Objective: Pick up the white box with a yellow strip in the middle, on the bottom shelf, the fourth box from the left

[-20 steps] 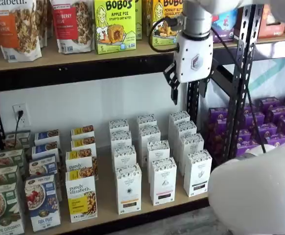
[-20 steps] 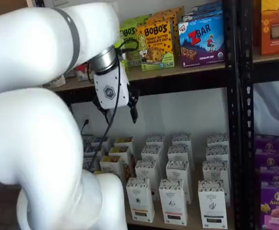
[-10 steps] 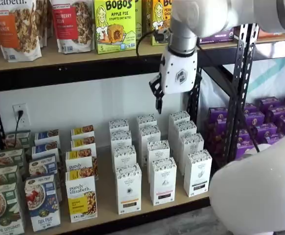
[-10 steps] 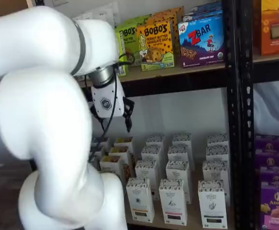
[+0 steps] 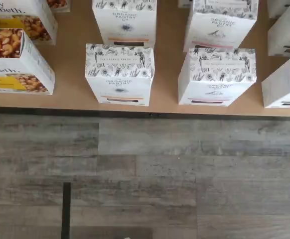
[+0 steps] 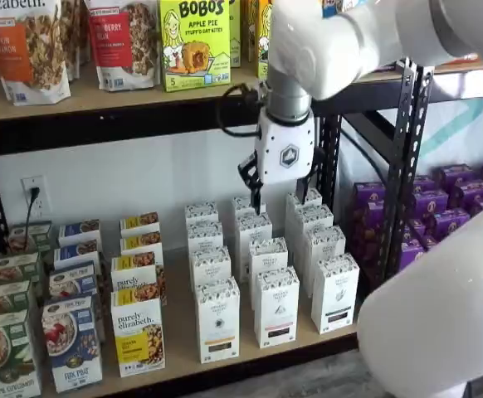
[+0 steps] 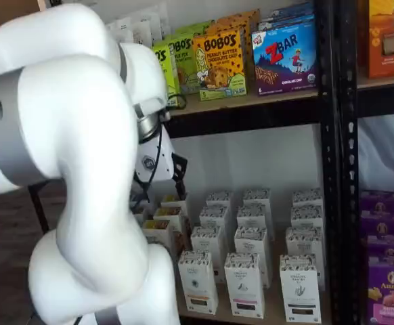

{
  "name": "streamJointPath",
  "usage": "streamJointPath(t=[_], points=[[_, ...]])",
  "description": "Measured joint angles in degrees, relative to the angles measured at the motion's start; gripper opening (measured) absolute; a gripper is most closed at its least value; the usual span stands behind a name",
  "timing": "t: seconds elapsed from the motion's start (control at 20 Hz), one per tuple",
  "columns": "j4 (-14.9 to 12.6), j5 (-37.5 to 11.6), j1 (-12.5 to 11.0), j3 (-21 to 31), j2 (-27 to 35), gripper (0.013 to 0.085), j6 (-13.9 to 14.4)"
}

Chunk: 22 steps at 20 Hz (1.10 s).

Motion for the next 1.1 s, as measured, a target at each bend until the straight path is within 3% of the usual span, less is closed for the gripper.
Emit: streamJointPath(t=[0.5, 0.7, 0.95, 1.1], points=[[0.8, -12.3, 1.6, 3.8, 8.8, 0.0850, 1.9], [2.0, -16.2, 2.3, 3.5, 13.6, 0.0850, 1.9], [0.6, -19.6, 2.7, 1.9, 19.3, 0.0850, 3.5], [0.9, -21.8, 2.2, 0.6, 22.8, 0.0850, 2.9]])
